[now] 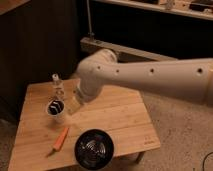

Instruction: Pick up the ceramic bowl

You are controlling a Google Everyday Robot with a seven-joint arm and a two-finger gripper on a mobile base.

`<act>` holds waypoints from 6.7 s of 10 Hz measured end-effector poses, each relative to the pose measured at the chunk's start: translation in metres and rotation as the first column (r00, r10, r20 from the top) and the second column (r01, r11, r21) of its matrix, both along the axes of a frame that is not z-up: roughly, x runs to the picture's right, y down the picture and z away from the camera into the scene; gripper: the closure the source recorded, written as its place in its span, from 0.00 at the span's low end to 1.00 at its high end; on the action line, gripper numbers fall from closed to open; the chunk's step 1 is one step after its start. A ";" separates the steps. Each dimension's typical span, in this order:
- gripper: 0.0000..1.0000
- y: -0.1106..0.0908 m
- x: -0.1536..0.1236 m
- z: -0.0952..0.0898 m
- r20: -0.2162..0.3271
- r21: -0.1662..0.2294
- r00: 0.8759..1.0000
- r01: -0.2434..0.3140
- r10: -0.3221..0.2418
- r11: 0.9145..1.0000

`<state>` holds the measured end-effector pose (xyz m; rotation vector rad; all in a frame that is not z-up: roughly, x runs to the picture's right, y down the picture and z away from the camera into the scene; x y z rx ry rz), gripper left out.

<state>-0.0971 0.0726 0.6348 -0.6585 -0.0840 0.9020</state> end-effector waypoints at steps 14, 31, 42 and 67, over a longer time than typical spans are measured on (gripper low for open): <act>0.20 0.170 0.069 0.073 -0.129 -0.269 0.958 -0.283 0.257 0.921; 0.42 0.208 0.062 0.083 -0.113 -0.322 0.945 -0.327 0.307 0.888; 0.65 0.195 0.036 0.088 -0.085 -0.337 0.968 -0.252 0.237 0.907; 0.46 0.206 -0.008 0.081 -0.022 -0.360 0.977 -0.206 0.212 0.910</act>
